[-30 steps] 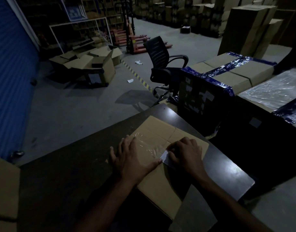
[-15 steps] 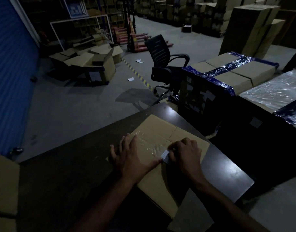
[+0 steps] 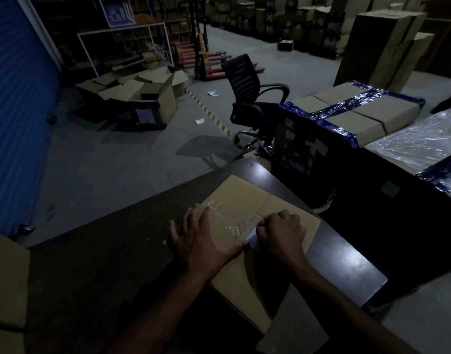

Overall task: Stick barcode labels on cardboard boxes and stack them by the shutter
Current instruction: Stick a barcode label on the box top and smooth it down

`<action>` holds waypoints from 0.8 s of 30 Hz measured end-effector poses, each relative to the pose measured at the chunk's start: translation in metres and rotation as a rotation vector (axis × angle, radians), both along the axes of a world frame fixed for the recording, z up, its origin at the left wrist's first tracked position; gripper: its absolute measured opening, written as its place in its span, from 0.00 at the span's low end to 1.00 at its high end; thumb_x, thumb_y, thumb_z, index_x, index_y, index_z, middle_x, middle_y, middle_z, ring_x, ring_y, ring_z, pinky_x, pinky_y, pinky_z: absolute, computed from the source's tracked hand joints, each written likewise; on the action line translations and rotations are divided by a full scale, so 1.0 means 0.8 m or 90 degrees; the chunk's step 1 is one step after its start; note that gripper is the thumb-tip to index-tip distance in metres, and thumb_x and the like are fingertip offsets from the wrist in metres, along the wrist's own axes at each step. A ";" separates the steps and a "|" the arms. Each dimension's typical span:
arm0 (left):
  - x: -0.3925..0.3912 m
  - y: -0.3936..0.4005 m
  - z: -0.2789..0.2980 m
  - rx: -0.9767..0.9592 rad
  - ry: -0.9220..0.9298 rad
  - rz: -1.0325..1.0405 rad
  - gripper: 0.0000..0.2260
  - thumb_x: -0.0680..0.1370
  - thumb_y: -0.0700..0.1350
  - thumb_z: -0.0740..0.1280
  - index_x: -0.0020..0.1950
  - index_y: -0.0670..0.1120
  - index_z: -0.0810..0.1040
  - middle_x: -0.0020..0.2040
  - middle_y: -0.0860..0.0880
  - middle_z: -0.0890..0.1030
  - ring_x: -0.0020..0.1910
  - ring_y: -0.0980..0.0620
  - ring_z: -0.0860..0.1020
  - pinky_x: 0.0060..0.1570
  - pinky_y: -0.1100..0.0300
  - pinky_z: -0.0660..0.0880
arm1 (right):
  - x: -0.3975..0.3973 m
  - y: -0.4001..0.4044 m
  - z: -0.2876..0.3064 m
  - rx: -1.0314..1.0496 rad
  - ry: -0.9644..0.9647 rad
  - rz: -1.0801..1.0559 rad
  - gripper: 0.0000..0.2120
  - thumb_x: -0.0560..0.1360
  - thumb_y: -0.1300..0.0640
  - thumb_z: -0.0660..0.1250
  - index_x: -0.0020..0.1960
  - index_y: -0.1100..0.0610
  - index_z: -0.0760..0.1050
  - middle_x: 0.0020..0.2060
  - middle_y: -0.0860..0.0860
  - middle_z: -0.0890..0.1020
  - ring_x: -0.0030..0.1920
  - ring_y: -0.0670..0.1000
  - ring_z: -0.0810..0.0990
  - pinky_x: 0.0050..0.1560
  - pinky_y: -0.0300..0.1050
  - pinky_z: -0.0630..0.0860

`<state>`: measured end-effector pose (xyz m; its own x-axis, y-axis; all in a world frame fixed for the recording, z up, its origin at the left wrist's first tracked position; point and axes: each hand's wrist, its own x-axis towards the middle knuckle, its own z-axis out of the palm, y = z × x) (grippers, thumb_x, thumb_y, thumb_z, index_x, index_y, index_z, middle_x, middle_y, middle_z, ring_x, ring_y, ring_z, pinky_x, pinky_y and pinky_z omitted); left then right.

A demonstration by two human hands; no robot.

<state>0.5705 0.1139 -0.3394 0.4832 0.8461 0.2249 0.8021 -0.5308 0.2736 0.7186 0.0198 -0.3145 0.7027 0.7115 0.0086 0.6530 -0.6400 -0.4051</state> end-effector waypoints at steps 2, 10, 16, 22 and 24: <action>0.000 0.001 0.000 -0.002 -0.005 0.001 0.54 0.58 0.83 0.54 0.76 0.52 0.65 0.78 0.47 0.62 0.77 0.47 0.59 0.75 0.40 0.47 | 0.002 0.001 0.000 0.000 0.017 0.002 0.11 0.76 0.49 0.60 0.55 0.50 0.76 0.55 0.52 0.72 0.59 0.56 0.65 0.55 0.50 0.61; 0.001 0.002 -0.001 -0.018 0.020 0.000 0.56 0.57 0.85 0.51 0.77 0.53 0.62 0.79 0.48 0.60 0.78 0.48 0.57 0.76 0.40 0.46 | 0.004 0.001 0.004 0.020 0.047 -0.004 0.10 0.77 0.50 0.60 0.53 0.52 0.77 0.50 0.51 0.70 0.58 0.56 0.66 0.56 0.50 0.61; -0.003 0.001 0.007 -0.041 0.029 -0.004 0.61 0.54 0.87 0.41 0.78 0.53 0.59 0.81 0.49 0.55 0.80 0.49 0.51 0.76 0.41 0.43 | 0.012 -0.004 0.004 0.080 0.101 0.053 0.03 0.75 0.51 0.60 0.44 0.49 0.70 0.44 0.47 0.70 0.53 0.54 0.70 0.49 0.49 0.59; -0.004 -0.001 0.012 -0.082 0.040 -0.030 0.63 0.53 0.88 0.42 0.81 0.52 0.52 0.82 0.49 0.49 0.80 0.51 0.44 0.76 0.41 0.38 | 0.041 -0.029 0.005 0.163 0.294 0.165 0.11 0.76 0.59 0.66 0.47 0.43 0.69 0.45 0.43 0.79 0.51 0.49 0.79 0.55 0.53 0.74; -0.006 0.000 0.011 -0.064 0.028 -0.044 0.63 0.54 0.88 0.40 0.80 0.52 0.55 0.82 0.49 0.51 0.80 0.51 0.46 0.76 0.41 0.39 | 0.051 -0.044 0.007 0.175 0.363 0.201 0.12 0.77 0.61 0.66 0.52 0.44 0.71 0.46 0.46 0.80 0.49 0.49 0.81 0.50 0.51 0.79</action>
<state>0.5654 0.1140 -0.3303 0.5488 0.8277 0.1174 0.7770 -0.5568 0.2937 0.7595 -0.0155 -0.3086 0.4121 0.9066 -0.0912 0.4289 -0.2813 -0.8584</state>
